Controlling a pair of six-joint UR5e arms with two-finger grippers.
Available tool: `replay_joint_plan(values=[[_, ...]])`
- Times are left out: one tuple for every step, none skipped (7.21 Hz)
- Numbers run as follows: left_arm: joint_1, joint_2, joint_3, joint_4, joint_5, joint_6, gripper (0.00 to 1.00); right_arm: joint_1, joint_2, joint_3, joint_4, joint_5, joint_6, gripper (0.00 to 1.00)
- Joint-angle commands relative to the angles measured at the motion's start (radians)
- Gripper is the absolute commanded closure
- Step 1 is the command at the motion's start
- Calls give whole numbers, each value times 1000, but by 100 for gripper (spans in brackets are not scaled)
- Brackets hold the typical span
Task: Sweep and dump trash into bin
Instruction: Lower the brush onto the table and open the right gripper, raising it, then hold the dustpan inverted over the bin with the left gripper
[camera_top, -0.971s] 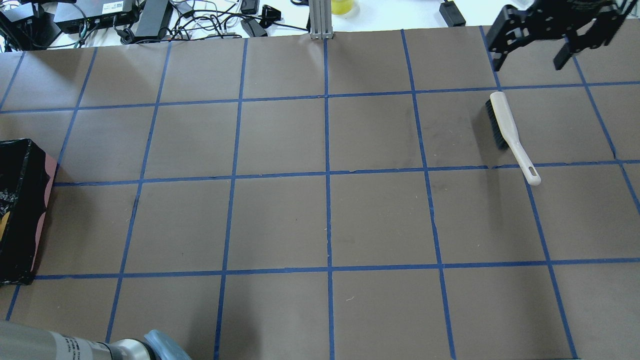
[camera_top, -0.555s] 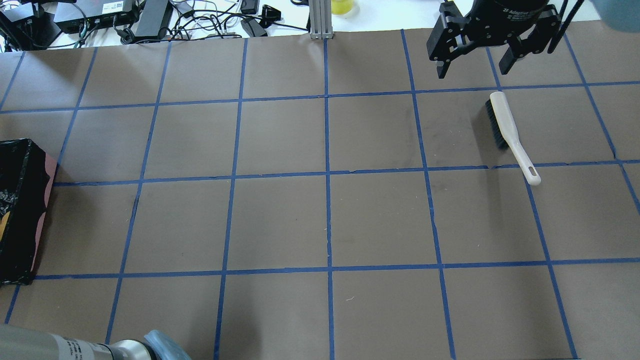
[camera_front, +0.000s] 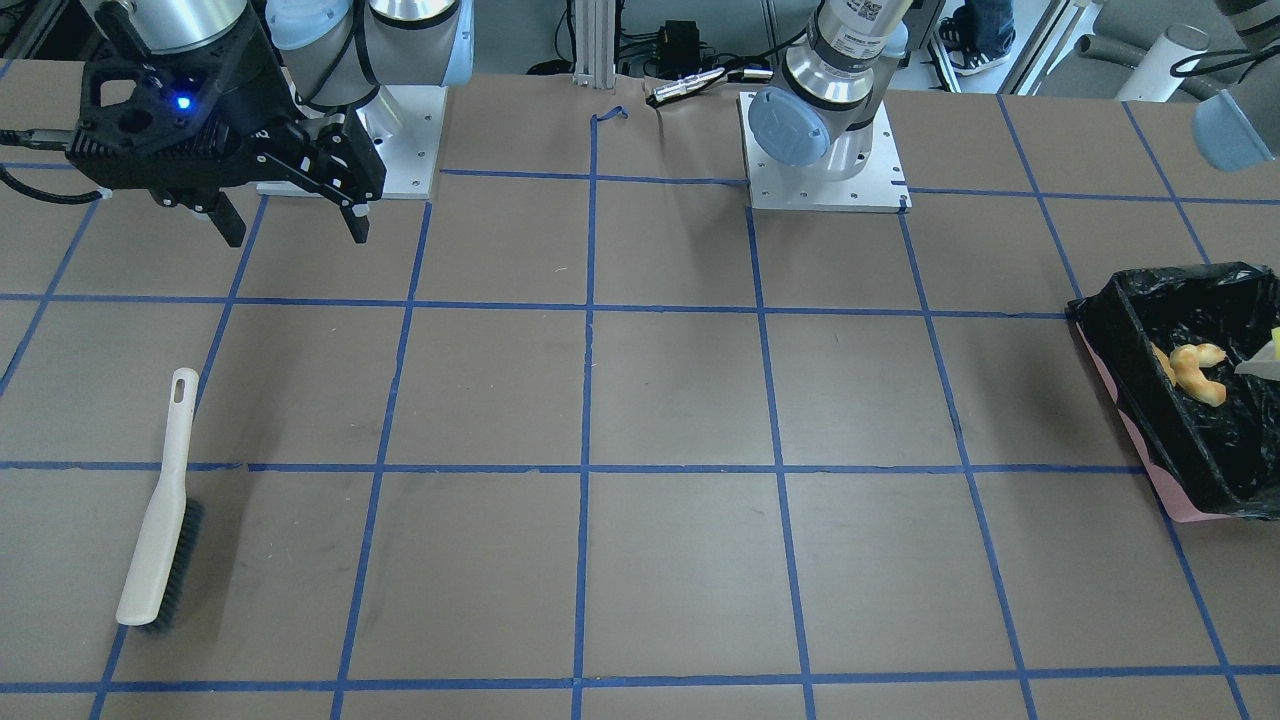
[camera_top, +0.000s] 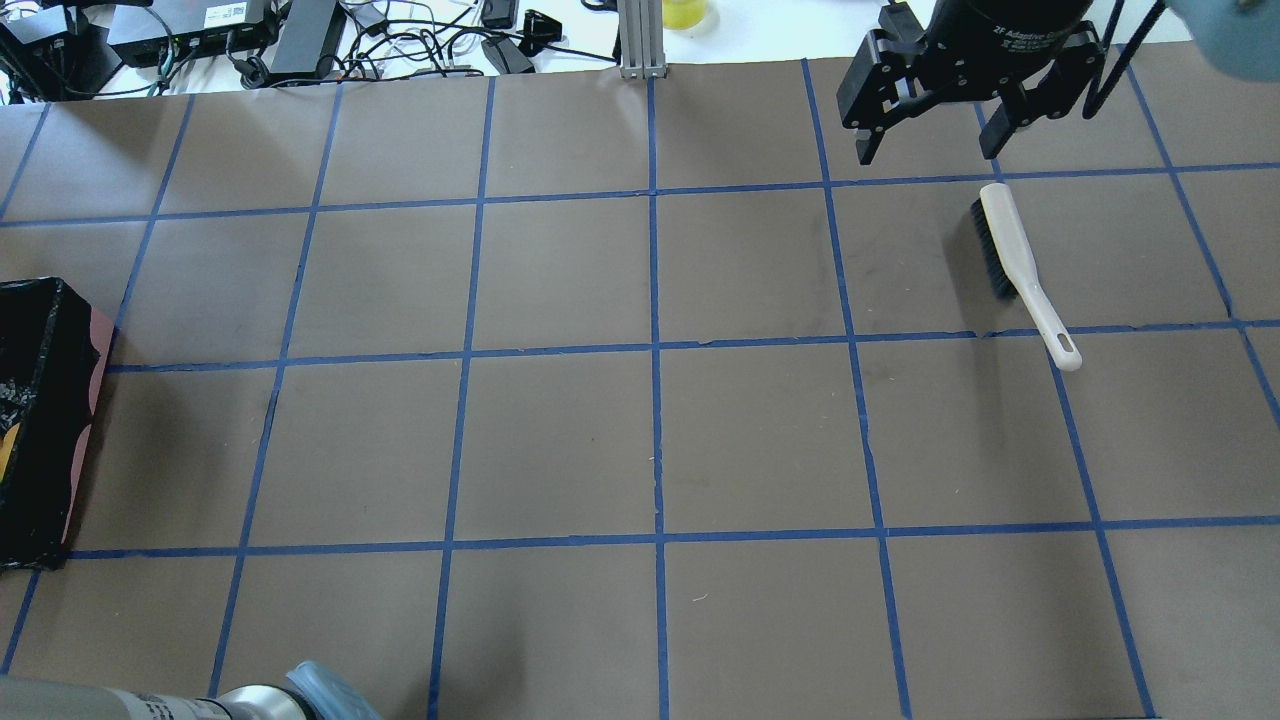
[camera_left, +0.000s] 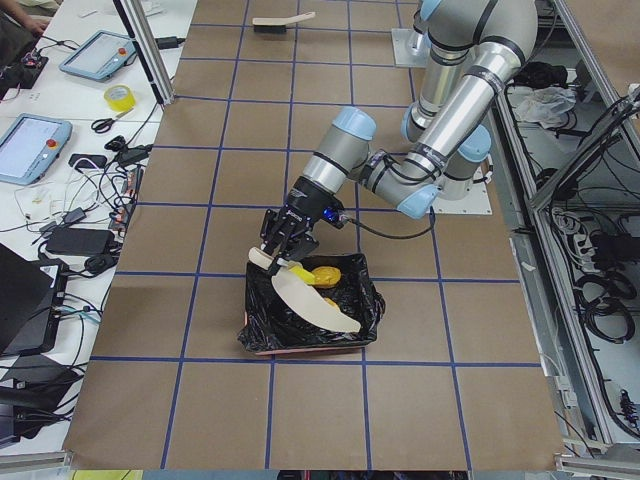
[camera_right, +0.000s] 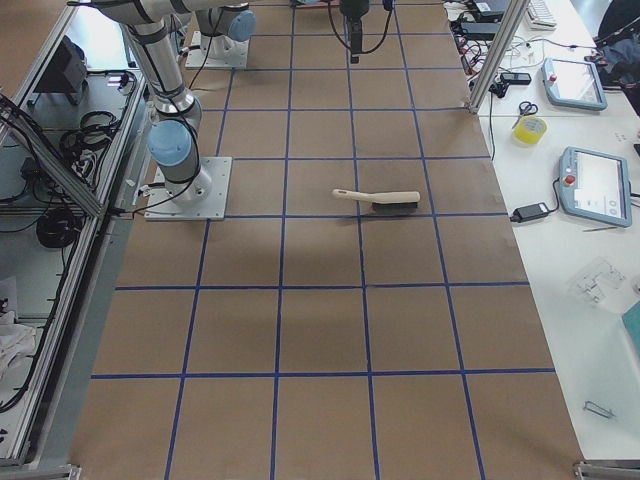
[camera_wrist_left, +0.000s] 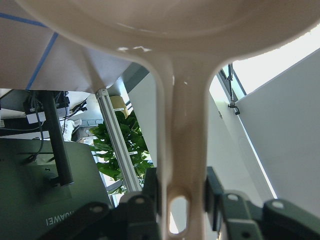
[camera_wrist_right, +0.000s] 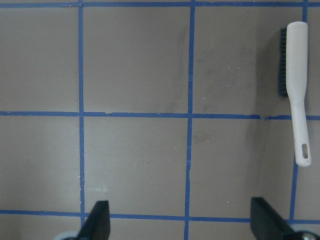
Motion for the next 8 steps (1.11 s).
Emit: replay_joint_plan(values=[[0,27,-67,135,8,0,100,1,-1,2,2,12,-6,0],[0,27,-115,228,11,0,100,1,-1,2,-6,5,-11,0],[0,31,-140,257,26,2,100,1,-1,2,-4,-22,-41,0],[0,34,-147,260,27,0,100,-1,1,2,5,-42,-125,0],[-1,42,-152,284,34,-9,100,1,1,2,6,-42,-123,0],[-1,45,-155,301,34,-12,100,1,1,2,6,-42,-121,0],[-1,47,-161,314,36,-15,100,1,1,8,6,-42,-121,0],[-1,48,-169,315,36,-15,100,1,-1,25,6,-42,-120,0]])
